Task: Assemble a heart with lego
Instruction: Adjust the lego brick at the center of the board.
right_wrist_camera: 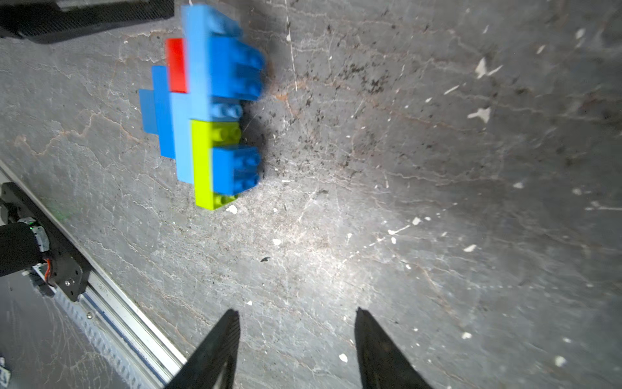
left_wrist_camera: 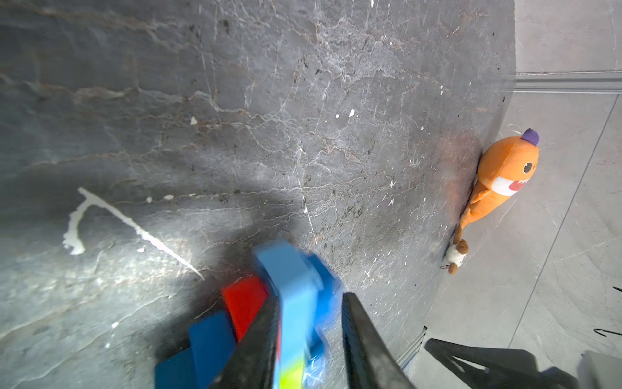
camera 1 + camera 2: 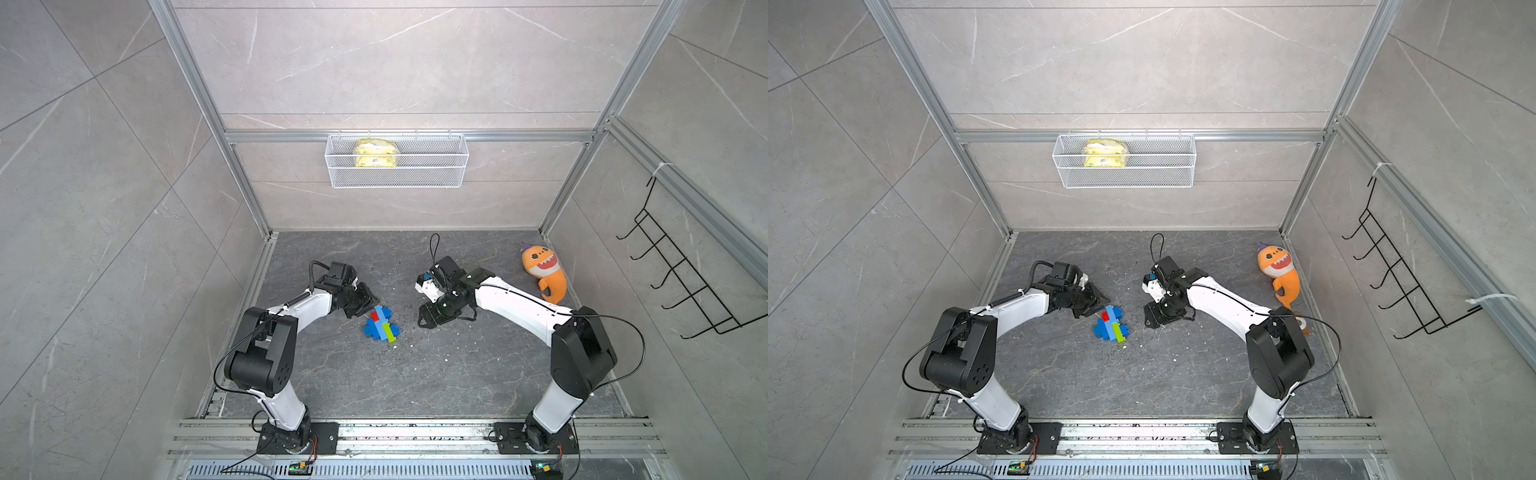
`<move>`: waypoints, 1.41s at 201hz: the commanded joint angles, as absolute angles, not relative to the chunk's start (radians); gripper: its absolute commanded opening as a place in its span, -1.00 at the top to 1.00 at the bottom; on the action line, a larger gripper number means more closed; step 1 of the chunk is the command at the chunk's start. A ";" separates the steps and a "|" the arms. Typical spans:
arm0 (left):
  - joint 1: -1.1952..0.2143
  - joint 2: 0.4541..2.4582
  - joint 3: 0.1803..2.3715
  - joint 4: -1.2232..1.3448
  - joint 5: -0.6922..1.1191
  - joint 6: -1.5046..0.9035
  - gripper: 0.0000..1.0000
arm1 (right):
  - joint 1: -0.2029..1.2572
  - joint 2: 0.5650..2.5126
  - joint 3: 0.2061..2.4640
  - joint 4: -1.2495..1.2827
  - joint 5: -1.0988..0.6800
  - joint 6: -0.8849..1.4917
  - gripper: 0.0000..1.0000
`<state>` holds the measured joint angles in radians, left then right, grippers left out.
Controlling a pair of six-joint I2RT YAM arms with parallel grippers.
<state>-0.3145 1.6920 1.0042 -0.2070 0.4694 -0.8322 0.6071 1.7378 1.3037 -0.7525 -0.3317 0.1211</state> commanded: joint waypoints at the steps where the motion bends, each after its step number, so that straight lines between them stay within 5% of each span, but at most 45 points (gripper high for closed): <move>1: -0.310 1.698 1.049 -0.255 0.456 -0.793 0.19 | 0.607 1.699 1.249 -0.698 -0.395 0.156 -0.14; 50: -0.276 1.702 1.075 -0.252 0.439 -0.765 0.15 | 0.718 1.694 1.136 -0.542 -0.492 0.248 -0.08; 81: -0.270 1.786 1.146 -0.214 0.495 -0.682 0.16 | 0.839 1.758 1.112 -0.378 -0.475 0.370 0.14; 146: -0.270 1.914 1.252 -0.249 0.528 -0.633 0.17 | 0.851 1.903 1.142 -0.233 -0.441 0.473 0.20; 218: -0.201 1.604 0.935 -0.148 0.398 -0.714 0.18 | 0.768 2.031 1.367 -0.365 -0.316 0.399 0.23; 283: -0.163 1.225 0.708 -0.190 0.282 -0.764 0.17 | 0.712 2.326 1.869 -0.559 -0.341 0.316 0.23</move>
